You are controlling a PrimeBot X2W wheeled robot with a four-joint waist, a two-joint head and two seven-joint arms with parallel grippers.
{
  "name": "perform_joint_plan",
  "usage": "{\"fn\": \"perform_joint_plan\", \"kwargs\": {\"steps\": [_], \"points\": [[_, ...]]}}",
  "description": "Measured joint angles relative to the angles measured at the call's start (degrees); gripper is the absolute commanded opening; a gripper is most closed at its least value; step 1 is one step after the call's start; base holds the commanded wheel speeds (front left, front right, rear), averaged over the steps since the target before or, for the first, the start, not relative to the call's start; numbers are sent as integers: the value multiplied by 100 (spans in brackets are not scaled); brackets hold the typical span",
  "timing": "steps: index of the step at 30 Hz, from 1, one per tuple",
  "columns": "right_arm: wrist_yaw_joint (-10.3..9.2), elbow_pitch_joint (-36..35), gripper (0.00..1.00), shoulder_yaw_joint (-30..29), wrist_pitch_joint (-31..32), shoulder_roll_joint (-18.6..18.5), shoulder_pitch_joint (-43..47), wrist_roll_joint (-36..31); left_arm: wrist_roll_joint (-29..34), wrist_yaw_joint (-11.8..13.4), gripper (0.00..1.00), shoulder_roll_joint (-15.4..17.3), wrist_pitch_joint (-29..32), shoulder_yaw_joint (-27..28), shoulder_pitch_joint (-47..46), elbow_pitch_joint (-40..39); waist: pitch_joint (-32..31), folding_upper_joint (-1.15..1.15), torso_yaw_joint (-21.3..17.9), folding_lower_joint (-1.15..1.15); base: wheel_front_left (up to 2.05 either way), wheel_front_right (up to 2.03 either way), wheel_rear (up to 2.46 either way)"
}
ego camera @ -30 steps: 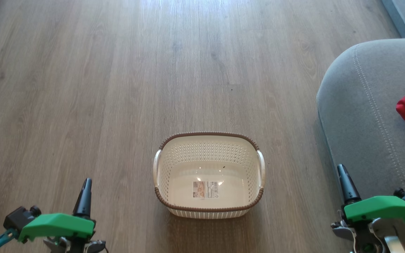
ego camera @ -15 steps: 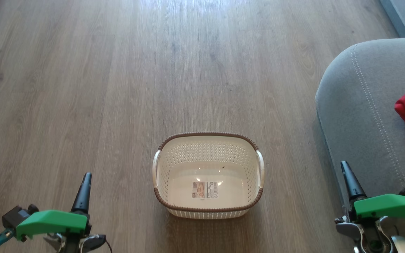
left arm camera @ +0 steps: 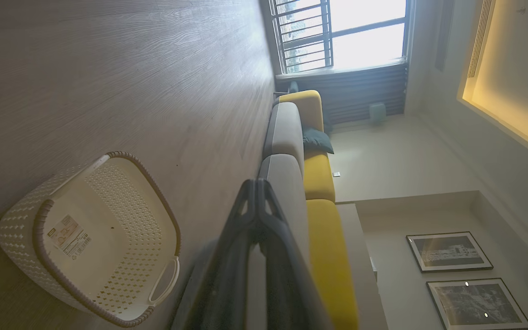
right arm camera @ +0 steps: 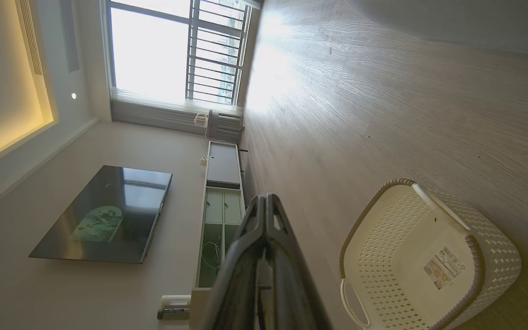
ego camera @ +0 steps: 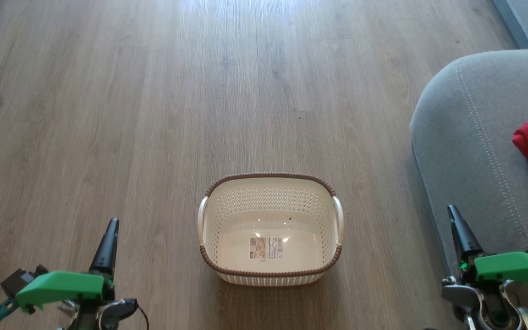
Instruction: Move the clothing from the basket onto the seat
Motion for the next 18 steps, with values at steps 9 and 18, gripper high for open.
{"fn": "perform_joint_plan", "kwargs": {"steps": [9,18], "points": [[0,-90,0,-66,131,2,-5,578,-565,0,0,1,134,12,-7,-76,-6,0,-16,0,0,0,0],[0,-196,0,-115,275,2,-7,1102,-1109,0,0,1,250,27,-86,-170,-10,0,-29,0,0,0,0]]}}
